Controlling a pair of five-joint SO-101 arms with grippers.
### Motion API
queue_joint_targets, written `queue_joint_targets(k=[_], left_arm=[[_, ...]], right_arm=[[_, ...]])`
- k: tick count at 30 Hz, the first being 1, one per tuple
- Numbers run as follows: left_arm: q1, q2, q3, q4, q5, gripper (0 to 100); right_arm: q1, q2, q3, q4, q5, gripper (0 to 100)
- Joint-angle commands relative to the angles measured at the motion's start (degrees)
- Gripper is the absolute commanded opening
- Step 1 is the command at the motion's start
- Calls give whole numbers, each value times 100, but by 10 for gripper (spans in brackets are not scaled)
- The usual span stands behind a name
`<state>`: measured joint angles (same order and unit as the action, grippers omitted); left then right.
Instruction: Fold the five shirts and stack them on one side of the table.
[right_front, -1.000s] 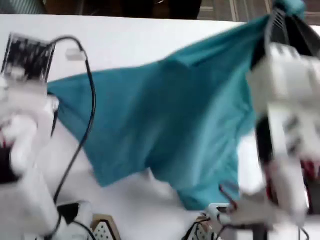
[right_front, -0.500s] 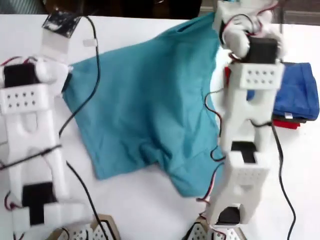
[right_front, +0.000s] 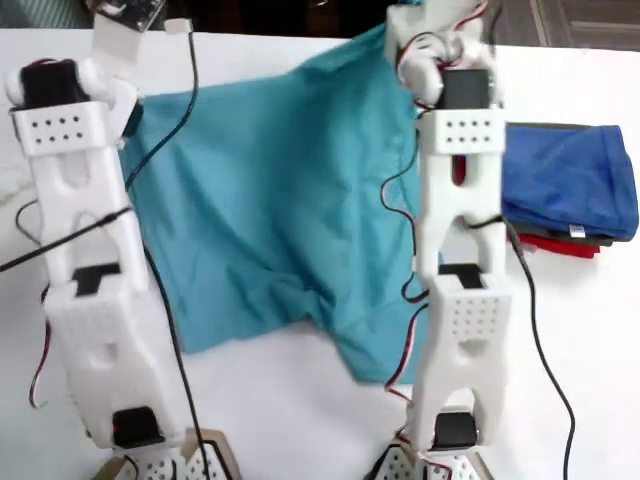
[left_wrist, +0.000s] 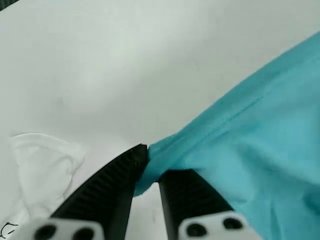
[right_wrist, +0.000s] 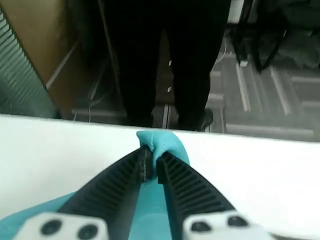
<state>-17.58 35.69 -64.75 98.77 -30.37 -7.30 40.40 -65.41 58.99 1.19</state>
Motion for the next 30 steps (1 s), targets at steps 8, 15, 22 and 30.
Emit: queue_joint_targets(k=[8, 15, 22, 30], left_arm=[[44, 1204, -1780, -88, -53, 25], [-18, 1389, -1560, -44, -70, 25], [114, 1837, -549, 176, -53, 25], [264, 1530, -426, 360, 26, 25]], right_arm=[[-31, 1200, -97, -743, 70, 19], [-31, 1358, -105, -1068, 62, 19], [-145, 1754, -88, -831, 70, 19], [75, 1692, -527, 110, 44, 19]])
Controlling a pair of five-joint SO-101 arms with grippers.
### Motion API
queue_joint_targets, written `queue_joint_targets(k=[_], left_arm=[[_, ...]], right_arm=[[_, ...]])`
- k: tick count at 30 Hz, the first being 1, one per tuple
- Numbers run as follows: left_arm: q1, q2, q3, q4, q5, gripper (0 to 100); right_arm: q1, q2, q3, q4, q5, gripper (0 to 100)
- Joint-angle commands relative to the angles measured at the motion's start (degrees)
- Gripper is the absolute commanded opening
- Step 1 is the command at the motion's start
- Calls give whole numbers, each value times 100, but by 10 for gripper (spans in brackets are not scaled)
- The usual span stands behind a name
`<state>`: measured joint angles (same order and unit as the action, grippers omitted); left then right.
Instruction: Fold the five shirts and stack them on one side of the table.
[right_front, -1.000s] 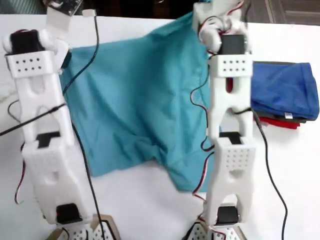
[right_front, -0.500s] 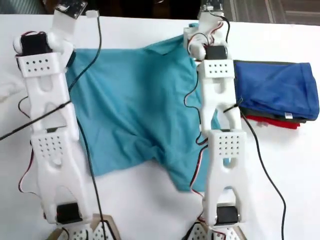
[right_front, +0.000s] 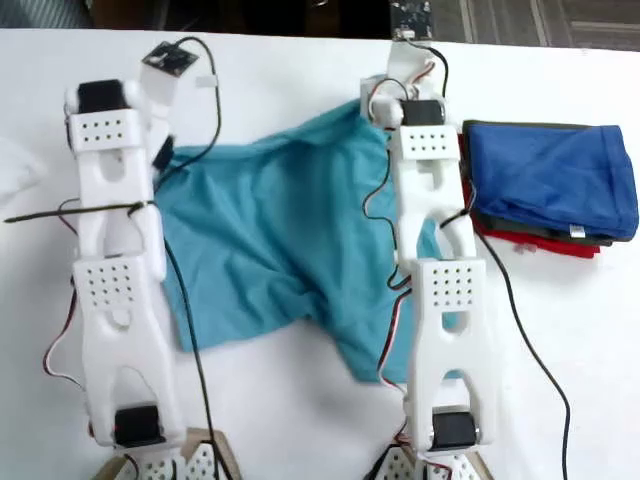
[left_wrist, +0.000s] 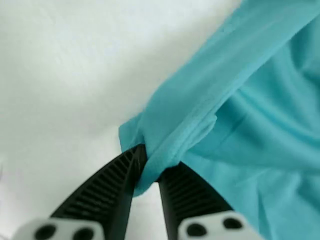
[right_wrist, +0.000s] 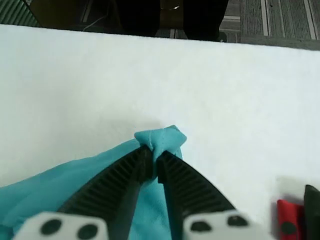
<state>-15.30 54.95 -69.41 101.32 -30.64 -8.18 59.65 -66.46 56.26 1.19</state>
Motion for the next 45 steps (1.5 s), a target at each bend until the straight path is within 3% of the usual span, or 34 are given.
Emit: queue_joint_targets(k=[1, 5, 15, 22, 31, 39, 45], left_arm=[[35, -545, 136, 105, 123, 25], [79, -1477, 1095, 114, 158, 25], [202, -4527, 5103, -167, 132, 26], [202, -5996, 6835, -404, 132, 26], [202, -6708, 8189, -765, 132, 26], [202, -7077, 8286, -607, 141, 26], [264, -7121, 8708, -703, 132, 26]], right_arm=[[224, -277, -563, 576, 44, 19], [444, -453, -1213, 1525, 70, 19], [655, -576, -2664, 4101, 466, 19], [901, -848, -2743, 4523, 580, 19], [866, -2466, -844, 4532, 791, 19], [796, -4576, 2514, 4488, 818, 19], [840, -5938, 4932, 3837, 1108, 19]])
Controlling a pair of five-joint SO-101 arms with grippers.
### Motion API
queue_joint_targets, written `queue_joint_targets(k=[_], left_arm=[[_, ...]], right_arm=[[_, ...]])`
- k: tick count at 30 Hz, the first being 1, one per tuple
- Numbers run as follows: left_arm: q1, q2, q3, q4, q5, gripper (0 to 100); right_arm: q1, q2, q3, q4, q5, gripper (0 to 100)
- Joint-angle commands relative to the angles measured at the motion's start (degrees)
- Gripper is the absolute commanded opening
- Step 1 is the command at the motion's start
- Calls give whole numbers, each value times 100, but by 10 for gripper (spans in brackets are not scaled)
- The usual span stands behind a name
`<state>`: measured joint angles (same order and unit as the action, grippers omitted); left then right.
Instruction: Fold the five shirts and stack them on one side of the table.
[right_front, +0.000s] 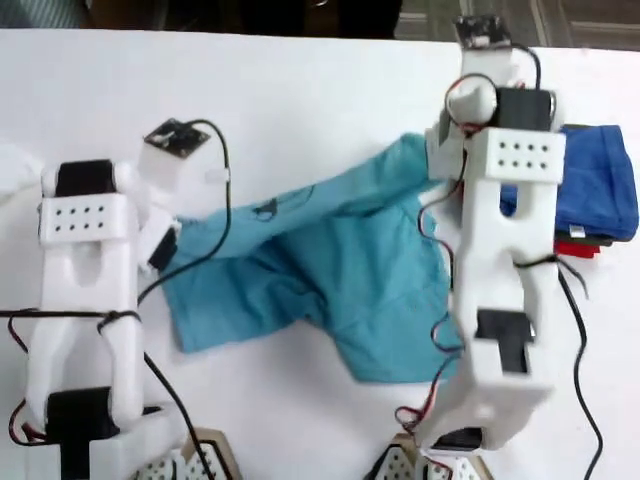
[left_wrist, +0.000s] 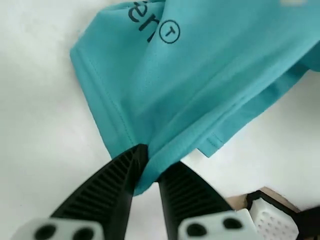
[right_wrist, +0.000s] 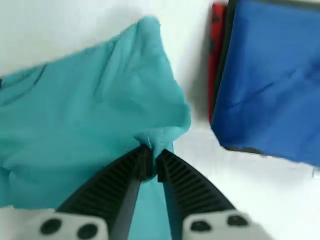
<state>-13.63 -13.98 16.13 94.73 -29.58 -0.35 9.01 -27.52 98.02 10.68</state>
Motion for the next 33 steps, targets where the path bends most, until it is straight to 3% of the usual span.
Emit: queue_joint_targets(k=[1, 6, 10, 18, 26, 33], left_arm=[[132, -237, 295, -97, 26, 26], [149, -237, 699, -220, 26, 26], [158, -246, 787, -167, 26, 26], [167, -229, 1024, -53, -97, 26], [246, -202, 2352, -1442, -352, 26], [413, -229, 2905, -1565, -589, 27]], right_arm=[[57, -1095, 1503, -514, 185, 19], [57, -2273, 3587, -1385, 457, 19], [57, -3178, 4536, -1446, 782, 19], [189, -4057, 5442, -1437, 967, 19], [602, -3943, 5960, -1613, 1442, 19], [611, -3749, 6576, -1780, 1451, 19]])
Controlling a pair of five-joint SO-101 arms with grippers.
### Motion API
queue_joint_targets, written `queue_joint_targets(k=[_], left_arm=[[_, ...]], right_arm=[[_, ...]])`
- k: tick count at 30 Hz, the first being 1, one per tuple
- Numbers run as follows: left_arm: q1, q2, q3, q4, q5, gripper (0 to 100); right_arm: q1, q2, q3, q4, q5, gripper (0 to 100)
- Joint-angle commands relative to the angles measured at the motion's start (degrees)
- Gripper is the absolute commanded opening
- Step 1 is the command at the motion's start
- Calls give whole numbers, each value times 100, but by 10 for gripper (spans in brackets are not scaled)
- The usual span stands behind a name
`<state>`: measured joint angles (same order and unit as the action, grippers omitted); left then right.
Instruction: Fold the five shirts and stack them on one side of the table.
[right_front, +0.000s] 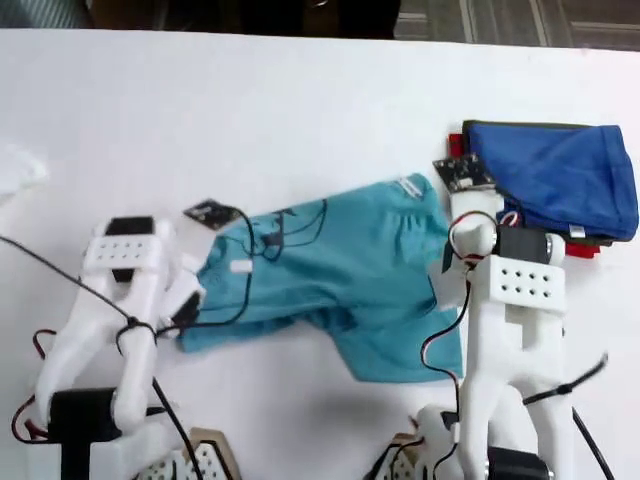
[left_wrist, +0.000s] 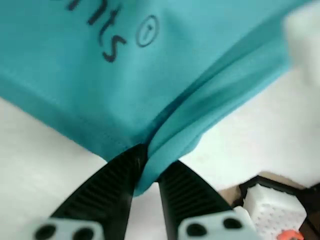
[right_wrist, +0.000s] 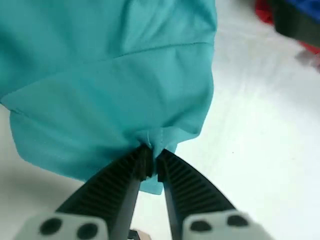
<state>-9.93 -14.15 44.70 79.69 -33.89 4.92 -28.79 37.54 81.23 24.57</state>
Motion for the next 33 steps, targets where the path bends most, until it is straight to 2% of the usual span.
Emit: queue_joint_targets(k=[1, 10, 14, 16, 22, 26, 30, 33], left_arm=[[26, -211, 66, -62, -211, 27], [-765, -220, 57, -26, -721, 28], [-914, -220, 48, 88, -756, 30], [-905, -220, 57, 158, -756, 59], [-879, -220, -48, 457, -712, 184], [-905, -220, -831, 1134, -756, 185], [-870, -220, -2237, 1785, -712, 185], [-870, -185, -3187, 2075, -686, 165]], right_arm=[[66, 40, 123, -136, 62, 19], [57, 48, 167, -215, 176, 28], [66, 48, 167, -40, 624, 124], [66, 4, 167, 75, 870, 161], [101, -4, -185, 374, 1301, 144], [57, 48, -774, 136, 923, 144], [-180, 57, -958, -541, 352, 129], [-655, 57, -958, -840, 132, 16]])
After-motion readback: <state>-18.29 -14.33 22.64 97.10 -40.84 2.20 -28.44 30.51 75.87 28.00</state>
